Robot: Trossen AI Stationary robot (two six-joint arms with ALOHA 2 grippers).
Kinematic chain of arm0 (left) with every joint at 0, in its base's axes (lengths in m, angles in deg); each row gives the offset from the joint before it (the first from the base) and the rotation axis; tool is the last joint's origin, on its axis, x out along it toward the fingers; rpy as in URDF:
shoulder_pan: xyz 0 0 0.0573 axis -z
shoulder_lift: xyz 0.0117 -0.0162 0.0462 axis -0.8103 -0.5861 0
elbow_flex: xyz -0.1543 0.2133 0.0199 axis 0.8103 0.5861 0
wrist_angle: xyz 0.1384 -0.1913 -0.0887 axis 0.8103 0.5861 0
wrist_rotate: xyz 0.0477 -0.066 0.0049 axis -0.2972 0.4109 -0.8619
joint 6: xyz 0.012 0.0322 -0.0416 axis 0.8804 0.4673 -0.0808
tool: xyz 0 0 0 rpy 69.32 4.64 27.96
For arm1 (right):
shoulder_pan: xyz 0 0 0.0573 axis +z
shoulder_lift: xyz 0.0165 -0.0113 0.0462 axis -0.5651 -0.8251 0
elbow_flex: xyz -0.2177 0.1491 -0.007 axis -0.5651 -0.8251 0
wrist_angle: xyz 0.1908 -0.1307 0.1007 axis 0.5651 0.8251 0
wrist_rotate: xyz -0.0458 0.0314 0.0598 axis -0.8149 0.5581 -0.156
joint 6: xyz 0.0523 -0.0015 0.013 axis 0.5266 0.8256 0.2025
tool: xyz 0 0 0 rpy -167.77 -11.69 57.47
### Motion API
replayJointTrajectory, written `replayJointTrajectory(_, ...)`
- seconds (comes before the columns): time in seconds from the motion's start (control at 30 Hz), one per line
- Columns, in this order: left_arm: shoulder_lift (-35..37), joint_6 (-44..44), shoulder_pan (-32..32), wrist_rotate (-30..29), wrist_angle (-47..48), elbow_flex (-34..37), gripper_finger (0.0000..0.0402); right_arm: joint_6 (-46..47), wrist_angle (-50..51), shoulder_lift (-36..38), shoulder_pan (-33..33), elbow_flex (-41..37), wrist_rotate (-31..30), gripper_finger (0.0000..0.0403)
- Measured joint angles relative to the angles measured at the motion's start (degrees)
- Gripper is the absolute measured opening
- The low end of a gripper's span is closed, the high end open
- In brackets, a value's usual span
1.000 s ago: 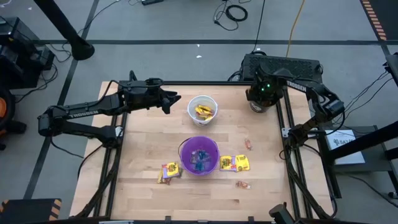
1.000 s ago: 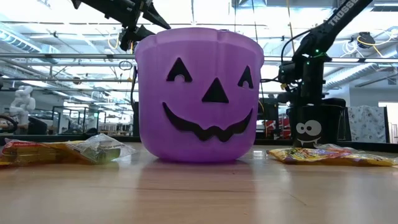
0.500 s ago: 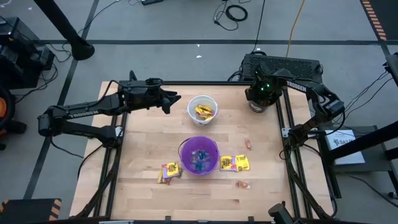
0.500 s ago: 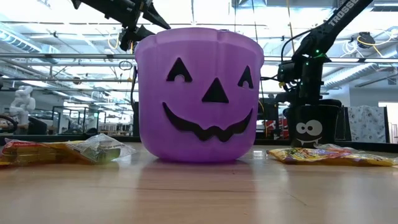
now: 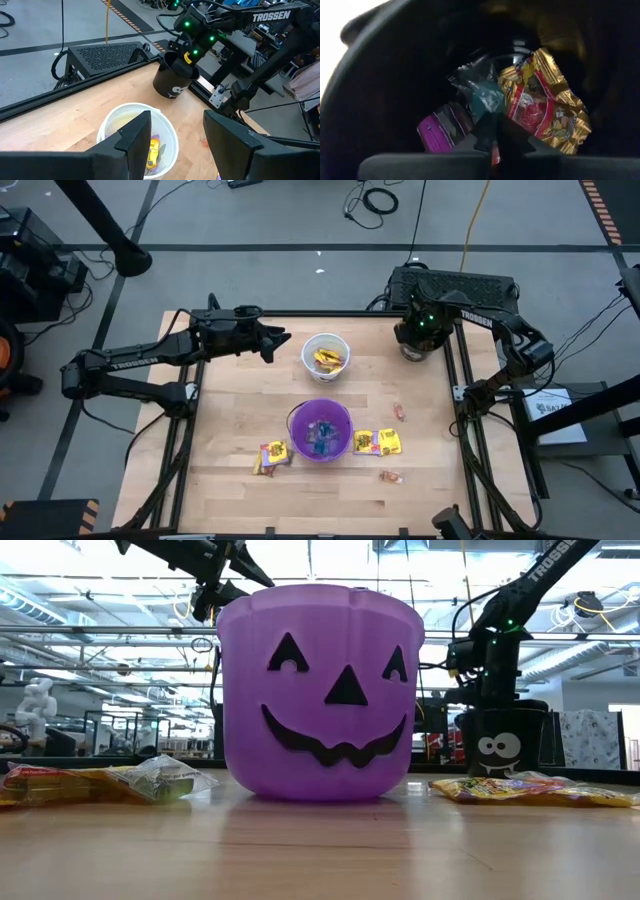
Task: Sort candy by brand, put in halloween buckets
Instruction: Put the blue gummy from the black bucket into the violet bucket
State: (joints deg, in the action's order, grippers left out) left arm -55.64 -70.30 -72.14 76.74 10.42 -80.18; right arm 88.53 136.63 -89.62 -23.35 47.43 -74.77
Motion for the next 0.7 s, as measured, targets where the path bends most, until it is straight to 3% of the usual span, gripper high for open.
replayJointTrajectory(0.43, 0.0, 0.1, 0.0, 0.0, 0.0, 0.0, 0.0189, -5.7, 13.5, 4.2, 0.0, 11.3, 2.0, 0.0)
replayJointTrajectory(0.57, 0.0, 0.1, 0.0, 0.0, 0.0, 0.0, 0.0189, -5.7, 20.0, 7.8, 0.5, 16.1, 8.4, 0.0)
replayJointTrajectory(0.7, 0.0, 0.1, 0.0, 0.0, 0.0, 0.0, 0.0189, -4.2, 22.6, 13.7, 2.4, 18.9, 19.8, 0.0)
